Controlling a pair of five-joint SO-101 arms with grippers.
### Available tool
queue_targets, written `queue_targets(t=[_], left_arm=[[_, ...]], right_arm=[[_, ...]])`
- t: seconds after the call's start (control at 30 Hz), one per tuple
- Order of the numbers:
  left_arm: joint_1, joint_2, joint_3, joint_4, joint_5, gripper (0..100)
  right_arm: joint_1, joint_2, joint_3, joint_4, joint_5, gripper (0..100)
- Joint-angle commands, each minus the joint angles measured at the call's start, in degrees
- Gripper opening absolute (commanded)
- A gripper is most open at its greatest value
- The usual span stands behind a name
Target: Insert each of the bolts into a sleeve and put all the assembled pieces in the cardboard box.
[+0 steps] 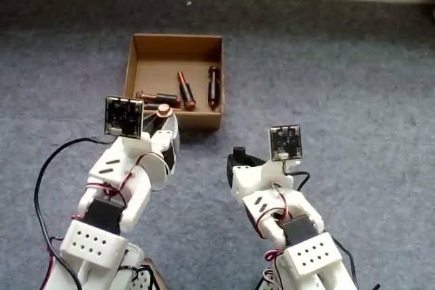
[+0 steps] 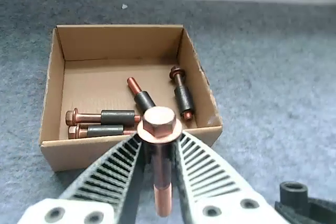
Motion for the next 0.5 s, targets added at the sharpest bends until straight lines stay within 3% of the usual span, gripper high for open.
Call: queue_targets(t=[0.0, 0.2, 0.3, 0.47], left_arm=[[0.75, -12.35, 4.79, -6.24, 5.98, 1], [0.92, -28.53, 13.93, -13.54, 11.25, 1], [3.47, -34.33, 16.84, -13.71, 11.87, 1], [8.13, -32.75, 16.4, -13.98, 11.78, 1]], right_arm=[[-2.24, -6.99, 2.33, -4.09, 0.26, 0.5], [-9.1, -18.95, 13.49, -8.57, 10.55, 0.5], [-9.54, -24.31, 16.22, -4.97, 11.25, 0.5], [-11.12, -27.74, 15.16, -0.48, 11.96, 0.5]])
